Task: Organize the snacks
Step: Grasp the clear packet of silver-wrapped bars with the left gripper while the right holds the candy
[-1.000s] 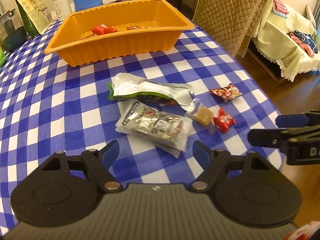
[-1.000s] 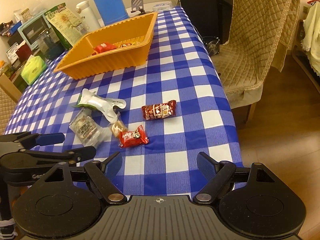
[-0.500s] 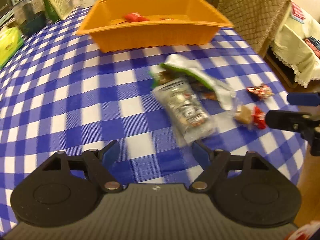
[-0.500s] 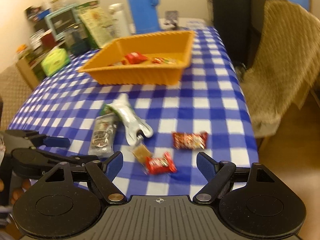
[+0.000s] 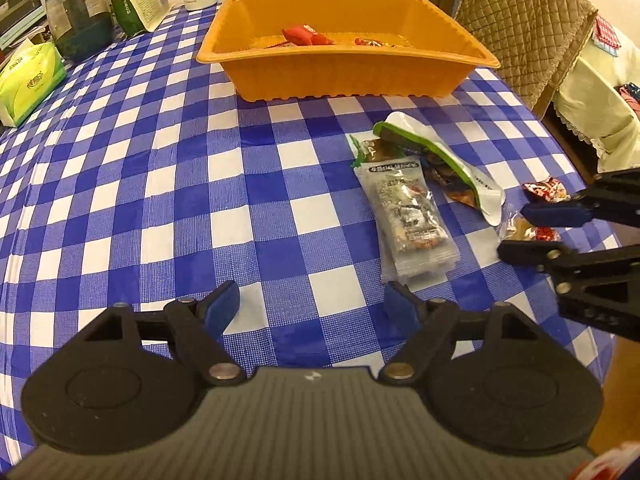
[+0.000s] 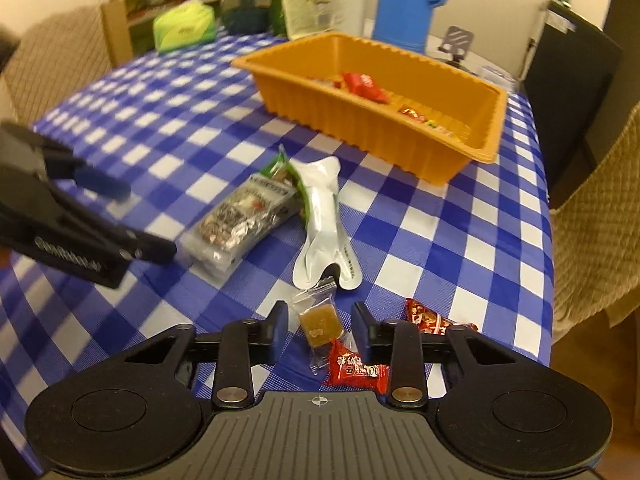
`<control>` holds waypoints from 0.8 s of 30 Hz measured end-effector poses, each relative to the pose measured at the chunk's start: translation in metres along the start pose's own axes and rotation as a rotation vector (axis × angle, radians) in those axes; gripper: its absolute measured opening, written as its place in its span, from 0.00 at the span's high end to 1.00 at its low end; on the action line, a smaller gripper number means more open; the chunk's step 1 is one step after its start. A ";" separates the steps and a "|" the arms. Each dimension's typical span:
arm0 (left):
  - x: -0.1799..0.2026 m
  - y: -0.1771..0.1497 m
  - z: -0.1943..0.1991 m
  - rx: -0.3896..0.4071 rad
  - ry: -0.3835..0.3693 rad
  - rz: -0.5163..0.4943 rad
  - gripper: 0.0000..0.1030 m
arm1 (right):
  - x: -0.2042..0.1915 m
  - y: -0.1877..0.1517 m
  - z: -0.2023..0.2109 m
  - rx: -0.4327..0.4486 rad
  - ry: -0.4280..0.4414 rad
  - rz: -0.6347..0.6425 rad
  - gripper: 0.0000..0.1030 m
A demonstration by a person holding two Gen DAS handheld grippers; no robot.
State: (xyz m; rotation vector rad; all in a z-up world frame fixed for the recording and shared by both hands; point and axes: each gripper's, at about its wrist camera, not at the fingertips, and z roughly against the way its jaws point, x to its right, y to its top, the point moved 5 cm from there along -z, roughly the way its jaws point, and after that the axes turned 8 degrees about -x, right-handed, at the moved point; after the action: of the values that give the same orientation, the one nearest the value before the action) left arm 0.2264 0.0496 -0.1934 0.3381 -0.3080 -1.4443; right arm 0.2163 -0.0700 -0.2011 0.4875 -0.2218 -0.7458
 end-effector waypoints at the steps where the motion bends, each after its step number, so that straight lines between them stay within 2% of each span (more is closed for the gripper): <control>1: 0.000 0.001 0.001 0.002 -0.007 0.000 0.25 | 0.000 -0.001 -0.002 -0.002 -0.002 0.004 0.70; 3: 0.002 0.003 0.004 0.007 -0.024 0.000 0.25 | 0.000 -0.001 -0.003 -0.005 0.002 0.001 0.77; 8: 0.011 0.011 0.014 0.028 -0.083 -0.008 0.25 | 0.003 0.001 0.005 0.007 0.024 -0.038 0.79; 13: 0.023 0.024 0.014 0.043 -0.121 -0.017 0.26 | 0.016 0.006 0.023 0.048 0.083 -0.176 0.79; 18: 0.035 0.038 0.000 0.035 -0.121 -0.031 0.29 | 0.031 0.011 0.041 0.084 0.128 -0.314 0.79; 24: 0.044 0.051 -0.018 0.012 -0.112 -0.046 0.42 | 0.042 0.009 0.052 0.088 0.121 -0.380 0.79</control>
State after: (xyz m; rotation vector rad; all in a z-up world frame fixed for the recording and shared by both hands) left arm 0.2848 0.0112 -0.1893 0.2763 -0.4018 -1.5101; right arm 0.2330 -0.1112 -0.1507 0.6665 -0.0481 -1.0762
